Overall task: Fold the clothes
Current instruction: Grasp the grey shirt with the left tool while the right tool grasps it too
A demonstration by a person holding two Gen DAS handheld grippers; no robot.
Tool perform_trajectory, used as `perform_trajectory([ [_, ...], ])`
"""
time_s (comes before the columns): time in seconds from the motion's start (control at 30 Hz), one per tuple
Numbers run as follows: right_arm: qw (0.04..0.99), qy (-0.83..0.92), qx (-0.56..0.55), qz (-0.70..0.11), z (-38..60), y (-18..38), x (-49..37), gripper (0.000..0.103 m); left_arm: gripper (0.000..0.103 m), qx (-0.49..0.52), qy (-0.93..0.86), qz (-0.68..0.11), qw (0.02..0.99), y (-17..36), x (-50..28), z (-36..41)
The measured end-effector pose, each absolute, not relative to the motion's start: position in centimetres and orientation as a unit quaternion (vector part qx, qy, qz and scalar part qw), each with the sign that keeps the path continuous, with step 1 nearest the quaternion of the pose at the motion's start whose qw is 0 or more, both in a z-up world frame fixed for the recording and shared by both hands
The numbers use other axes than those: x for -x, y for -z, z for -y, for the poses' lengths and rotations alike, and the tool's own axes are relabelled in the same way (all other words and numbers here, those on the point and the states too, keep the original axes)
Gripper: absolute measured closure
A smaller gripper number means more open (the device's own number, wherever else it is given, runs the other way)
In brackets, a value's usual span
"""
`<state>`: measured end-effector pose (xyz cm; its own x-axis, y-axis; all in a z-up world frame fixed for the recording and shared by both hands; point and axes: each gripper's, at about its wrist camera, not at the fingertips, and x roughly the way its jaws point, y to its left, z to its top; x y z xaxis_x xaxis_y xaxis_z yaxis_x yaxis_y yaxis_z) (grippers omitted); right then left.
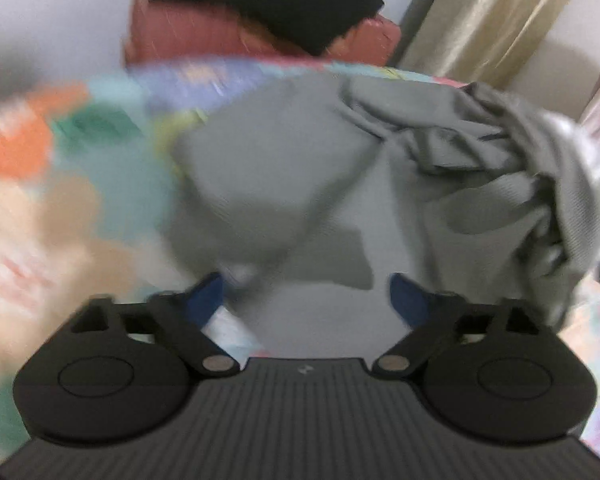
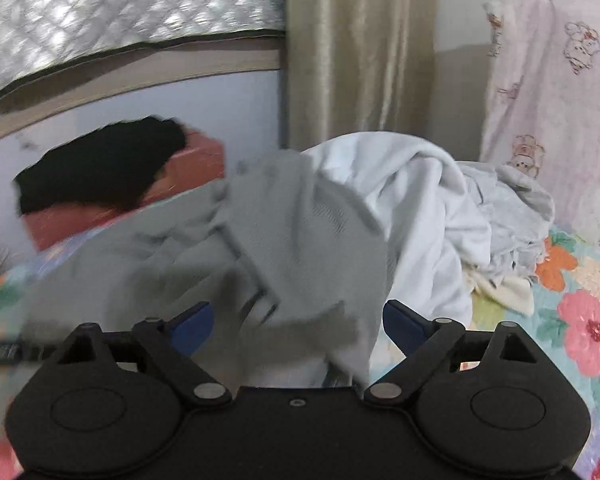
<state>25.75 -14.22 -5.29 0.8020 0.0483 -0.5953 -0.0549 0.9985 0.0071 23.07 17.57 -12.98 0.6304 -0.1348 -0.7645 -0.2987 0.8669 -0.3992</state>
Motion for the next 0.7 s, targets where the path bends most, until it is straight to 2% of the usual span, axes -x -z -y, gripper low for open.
perform_trajectory([
  [0.03,0.950,-0.019,0.005,-0.312,14.3,5.3,-26.7,0.008,0.041,0.265,-0.045,-0.435,0.859,13.6,-23.5,-17.4],
  [0.07,0.951,-0.011,0.005,-0.310,14.4,5.4,-27.7,0.008,0.043,0.250,-0.051,-0.437,0.862,13.8,-23.8,-16.8],
  [0.2,0.942,0.035,0.005,-0.333,14.9,6.8,-31.9,0.001,0.043,0.236,-0.053,-0.427,0.871,14.2,-24.4,-15.6],
  [0.27,0.931,0.036,-0.004,-0.362,14.9,8.4,-33.4,0.004,0.043,0.262,-0.047,-0.418,0.869,14.6,-24.6,-15.8],
  [0.3,0.928,0.027,-0.010,-0.372,14.9,9.1,-33.8,0.010,0.043,0.276,-0.045,-0.414,0.866,14.8,-24.8,-16.0],
  [0.33,0.929,0.016,-0.019,-0.369,14.8,9.5,-33.5,0.032,0.045,0.286,-0.043,-0.409,0.865,14.9,-24.8,-16.1],
  [0.37,0.931,0.007,-0.031,-0.364,14.6,9.9,-32.9,0.057,0.051,0.294,-0.036,-0.404,0.865,14.9,-24.7,-16.1],
  [0.4,0.933,0.005,-0.042,-0.358,14.3,10.0,-32.1,0.066,0.068,0.305,-0.022,-0.403,0.863,14.7,-24.6,-16.1],
  [0.43,0.937,0.001,-0.048,-0.345,14.1,10.0,-31.0,0.078,0.080,0.327,0.002,-0.404,0.854,14.8,-24.7,-16.0],
  [0.5,0.944,-0.017,-0.058,-0.323,13.7,9.8,-28.9,0.085,0.087,0.365,0.046,-0.410,0.835,15.0,-24.7,-15.8],
  [0.7,0.950,-0.082,-0.088,-0.289,14.2,7.6,-21.0,0.089,0.092,0.286,0.069,-0.385,0.875,11.9,-23.4,-12.7],
])
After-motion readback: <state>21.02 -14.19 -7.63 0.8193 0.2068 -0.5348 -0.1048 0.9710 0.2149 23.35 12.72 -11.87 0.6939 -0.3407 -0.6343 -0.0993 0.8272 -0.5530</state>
